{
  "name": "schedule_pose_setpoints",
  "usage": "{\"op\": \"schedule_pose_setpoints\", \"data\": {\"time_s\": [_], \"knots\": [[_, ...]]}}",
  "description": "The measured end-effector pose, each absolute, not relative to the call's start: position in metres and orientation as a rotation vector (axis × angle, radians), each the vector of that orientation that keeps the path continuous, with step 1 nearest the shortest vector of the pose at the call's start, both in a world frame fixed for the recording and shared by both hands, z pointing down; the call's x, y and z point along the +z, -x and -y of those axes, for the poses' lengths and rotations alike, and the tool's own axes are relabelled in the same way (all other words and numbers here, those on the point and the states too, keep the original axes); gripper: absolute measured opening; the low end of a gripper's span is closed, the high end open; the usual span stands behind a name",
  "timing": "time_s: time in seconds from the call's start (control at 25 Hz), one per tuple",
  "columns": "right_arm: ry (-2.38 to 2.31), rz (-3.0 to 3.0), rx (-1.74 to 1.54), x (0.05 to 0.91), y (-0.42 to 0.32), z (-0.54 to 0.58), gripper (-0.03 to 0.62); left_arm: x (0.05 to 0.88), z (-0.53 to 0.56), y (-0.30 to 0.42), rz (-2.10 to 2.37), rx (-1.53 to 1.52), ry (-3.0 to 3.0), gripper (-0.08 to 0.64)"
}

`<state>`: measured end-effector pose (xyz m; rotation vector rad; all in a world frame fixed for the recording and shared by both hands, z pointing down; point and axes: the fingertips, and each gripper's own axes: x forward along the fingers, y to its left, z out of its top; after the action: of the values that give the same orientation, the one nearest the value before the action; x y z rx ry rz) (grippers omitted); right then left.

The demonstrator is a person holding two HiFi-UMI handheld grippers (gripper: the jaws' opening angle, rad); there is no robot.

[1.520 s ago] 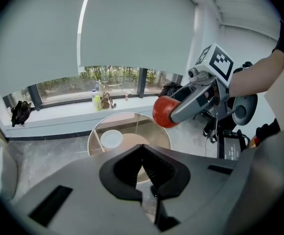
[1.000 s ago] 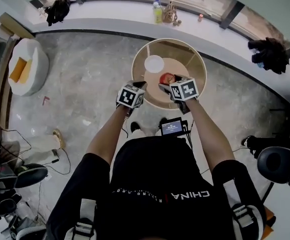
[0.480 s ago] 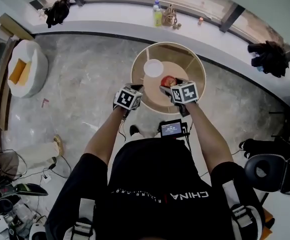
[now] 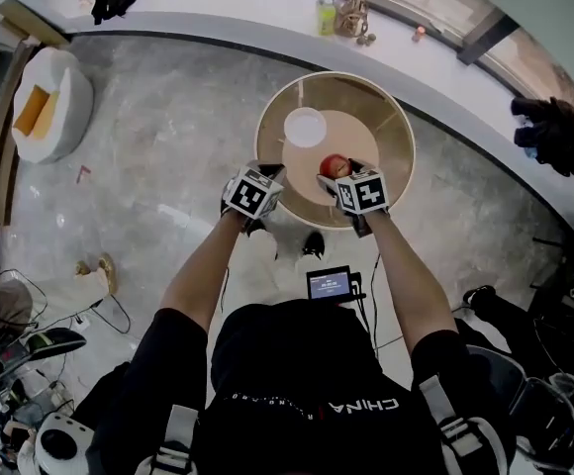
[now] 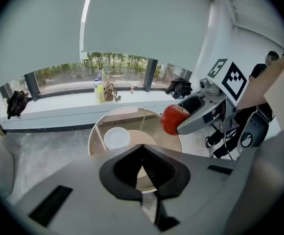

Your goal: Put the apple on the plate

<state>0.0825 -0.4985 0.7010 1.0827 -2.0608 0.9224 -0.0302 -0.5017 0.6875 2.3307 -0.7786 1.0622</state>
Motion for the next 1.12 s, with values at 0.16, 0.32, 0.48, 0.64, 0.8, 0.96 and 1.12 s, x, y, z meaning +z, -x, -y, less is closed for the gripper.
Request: {"op": "schedule_pose_setpoints", "data": {"time_s": [0.16, 0.32, 0.48, 0.64, 0.8, 0.96, 1.12], "knots": [[-1.072, 2.049, 0.879, 0.746, -0.071, 0.543, 0.411, 0.732, 0.539, 0.026, 0.742, 1.064, -2.308, 0.017], [-1.084, 2.022, 0.848, 0.806, -0.056, 0.604, 0.411, 0.788, 0.597, 0.026, 0.739, 1.032, -2.3, 0.017], [-1.127, 1.981, 0.905, 0.88, -0.047, 0.66, 0.411, 0.855, 0.657, 0.026, 0.752, 1.018, -2.268, 0.017], [-1.153, 1.94, 0.935, 0.95, -0.039, 0.698, 0.411, 0.92, 0.693, 0.019, 0.712, 1.024, -2.241, 0.017], [-1.116, 1.925, 0.852, 0.993, -0.025, 0.725, 0.411, 0.966, 0.713, 0.025, 0.685, 1.036, -2.214, 0.017], [-1.109, 1.915, 0.748, 1.01, -0.022, 0.752, 0.411, 0.988, 0.726, 0.031, 0.686, 1.041, -2.201, 0.017], [-1.105, 1.907, 0.719, 1.009, -0.02, 0.752, 0.411, 0.988, 0.722, 0.036, 0.683, 1.058, -2.19, 0.017]]}}
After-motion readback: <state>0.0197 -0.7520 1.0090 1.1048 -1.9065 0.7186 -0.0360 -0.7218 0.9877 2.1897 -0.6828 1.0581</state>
